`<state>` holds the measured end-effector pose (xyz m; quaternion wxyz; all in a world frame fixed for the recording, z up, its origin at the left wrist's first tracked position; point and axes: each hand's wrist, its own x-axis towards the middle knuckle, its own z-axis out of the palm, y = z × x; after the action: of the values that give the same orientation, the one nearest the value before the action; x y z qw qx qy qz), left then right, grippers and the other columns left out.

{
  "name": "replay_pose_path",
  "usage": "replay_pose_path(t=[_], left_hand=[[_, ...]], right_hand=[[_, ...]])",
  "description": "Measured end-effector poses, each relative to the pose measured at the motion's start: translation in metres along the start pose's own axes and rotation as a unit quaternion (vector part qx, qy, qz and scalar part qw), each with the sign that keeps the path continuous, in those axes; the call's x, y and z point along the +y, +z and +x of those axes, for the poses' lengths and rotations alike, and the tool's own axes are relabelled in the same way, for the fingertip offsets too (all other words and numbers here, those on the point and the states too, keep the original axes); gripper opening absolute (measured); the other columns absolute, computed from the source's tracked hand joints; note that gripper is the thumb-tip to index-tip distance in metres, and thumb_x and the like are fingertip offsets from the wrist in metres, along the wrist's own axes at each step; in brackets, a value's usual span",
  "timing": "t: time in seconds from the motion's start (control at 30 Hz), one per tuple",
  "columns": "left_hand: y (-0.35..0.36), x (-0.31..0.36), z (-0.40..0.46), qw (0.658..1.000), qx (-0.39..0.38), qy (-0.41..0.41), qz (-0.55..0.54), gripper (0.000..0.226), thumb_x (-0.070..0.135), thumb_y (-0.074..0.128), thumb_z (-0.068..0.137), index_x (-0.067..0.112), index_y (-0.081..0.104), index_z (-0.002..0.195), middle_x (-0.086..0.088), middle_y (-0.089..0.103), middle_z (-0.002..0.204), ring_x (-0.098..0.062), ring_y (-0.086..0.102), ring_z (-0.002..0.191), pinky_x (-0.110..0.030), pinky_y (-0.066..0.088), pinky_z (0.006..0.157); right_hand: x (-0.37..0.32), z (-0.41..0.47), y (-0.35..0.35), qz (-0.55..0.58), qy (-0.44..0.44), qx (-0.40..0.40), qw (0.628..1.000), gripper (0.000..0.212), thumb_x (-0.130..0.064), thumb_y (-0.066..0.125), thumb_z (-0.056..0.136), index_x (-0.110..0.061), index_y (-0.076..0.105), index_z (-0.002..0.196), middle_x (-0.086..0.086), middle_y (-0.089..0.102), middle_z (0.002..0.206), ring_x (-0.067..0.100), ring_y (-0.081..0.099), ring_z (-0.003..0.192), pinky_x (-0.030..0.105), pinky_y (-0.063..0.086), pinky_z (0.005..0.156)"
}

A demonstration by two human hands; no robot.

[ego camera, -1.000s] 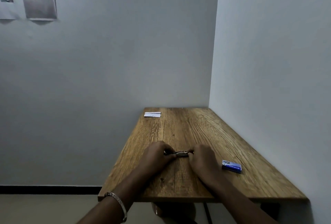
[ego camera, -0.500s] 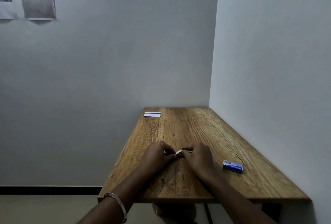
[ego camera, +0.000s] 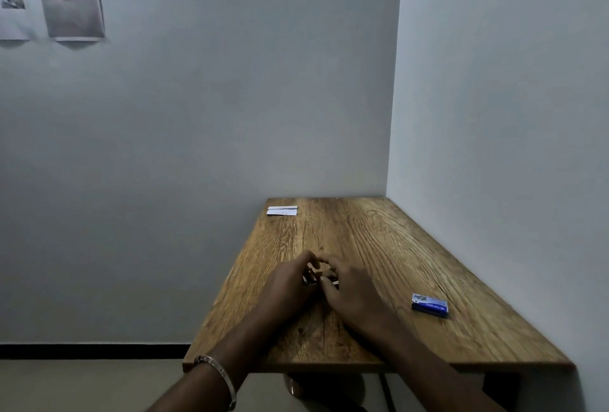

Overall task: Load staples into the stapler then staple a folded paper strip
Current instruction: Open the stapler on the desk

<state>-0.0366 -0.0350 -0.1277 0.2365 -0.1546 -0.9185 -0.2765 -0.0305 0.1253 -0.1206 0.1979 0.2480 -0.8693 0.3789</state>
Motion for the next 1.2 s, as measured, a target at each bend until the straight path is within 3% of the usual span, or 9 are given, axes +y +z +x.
replay_pose_path(t=[0.07,0.2,0.27,0.37,0.47,0.7,0.9,1.07,1.2], left_hand=[[0.0,0.002,-0.001,1.0,-0.006,0.013,0.023,0.027,0.027,0.072,0.086,0.028,0.06,0.111,0.011,0.068,0.103,0.001,0.062,0.086,-0.019,0.057,0.073],[0.001,0.001,-0.001,1.0,-0.012,-0.006,0.027,0.022,0.033,0.072,0.085,0.031,0.062,0.105,0.014,0.066,0.101,0.003,0.058,0.085,-0.015,0.05,0.071],[0.002,0.0,0.0,0.999,-0.017,-0.021,0.024,0.023,0.034,0.073,0.084,0.033,0.062,0.104,0.017,0.064,0.098,0.003,0.057,0.085,-0.017,0.049,0.07],[0.003,-0.002,0.002,0.999,-0.018,-0.03,0.022,0.022,0.037,0.074,0.083,0.035,0.062,0.102,0.019,0.062,0.094,0.004,0.056,0.085,-0.016,0.047,0.068],[0.003,-0.003,0.002,0.999,-0.018,-0.027,0.026,0.022,0.038,0.074,0.083,0.035,0.062,0.101,0.021,0.059,0.09,0.007,0.054,0.082,-0.014,0.041,0.065],[0.002,-0.002,0.001,0.999,-0.009,-0.017,0.028,0.023,0.036,0.075,0.083,0.032,0.064,0.102,0.018,0.064,0.094,0.002,0.057,0.083,-0.015,0.042,0.065],[0.002,0.0,0.0,0.999,-0.014,-0.02,0.023,0.023,0.035,0.074,0.083,0.034,0.063,0.103,0.02,0.06,0.091,0.002,0.057,0.084,-0.015,0.044,0.068],[0.001,0.0,-0.001,1.0,-0.012,-0.018,0.02,0.023,0.034,0.075,0.082,0.033,0.064,0.102,0.019,0.062,0.091,0.005,0.055,0.08,-0.012,0.04,0.064],[0.002,0.0,-0.001,1.0,-0.012,-0.019,0.014,0.023,0.033,0.075,0.083,0.032,0.064,0.103,0.016,0.066,0.096,0.004,0.058,0.083,-0.015,0.047,0.069]], right_hand=[[0.0,0.0,-0.001,0.01,0.015,0.008,1.0,0.042,-0.015,0.058,0.096,-0.027,0.055,0.136,-0.001,0.071,0.117,0.005,0.066,0.1,0.019,0.055,0.084],[0.004,0.003,-0.008,0.003,0.038,0.078,0.996,0.03,-0.011,0.059,0.096,-0.02,0.067,0.123,-0.001,0.073,0.113,0.0,0.064,0.096,0.005,0.047,0.072],[0.01,0.003,-0.016,-0.031,0.057,0.099,0.993,0.028,-0.01,0.058,0.096,-0.018,0.07,0.12,-0.001,0.073,0.114,0.004,0.064,0.098,0.008,0.046,0.076],[0.019,0.001,-0.025,-0.107,0.1,0.061,0.987,0.03,-0.012,0.053,0.097,-0.019,0.068,0.123,0.0,0.071,0.117,0.015,0.065,0.105,0.029,0.056,0.085],[0.024,-0.005,-0.025,-0.15,0.104,0.006,0.983,0.032,-0.015,0.046,0.098,-0.022,0.068,0.119,0.0,0.07,0.108,0.016,0.064,0.098,0.036,0.056,0.085],[0.021,-0.01,-0.024,-0.164,0.048,-0.024,0.985,0.039,-0.012,0.044,0.096,-0.029,0.066,0.123,-0.003,0.07,0.112,0.015,0.063,0.103,0.031,0.051,0.089],[0.02,-0.006,-0.026,-0.176,0.044,-0.046,0.982,0.031,-0.012,0.044,0.095,-0.027,0.065,0.111,-0.003,0.066,0.107,0.013,0.059,0.095,0.032,0.051,0.084],[0.012,0.002,-0.025,-0.156,0.052,-0.065,0.984,0.032,-0.009,0.048,0.096,-0.023,0.068,0.117,-0.003,0.062,0.117,0.012,0.056,0.105,0.029,0.048,0.091],[0.008,0.0,-0.019,-0.134,0.052,-0.05,0.988,0.034,-0.007,0.051,0.095,-0.024,0.069,0.117,-0.004,0.061,0.119,0.012,0.057,0.104,0.028,0.05,0.09]])
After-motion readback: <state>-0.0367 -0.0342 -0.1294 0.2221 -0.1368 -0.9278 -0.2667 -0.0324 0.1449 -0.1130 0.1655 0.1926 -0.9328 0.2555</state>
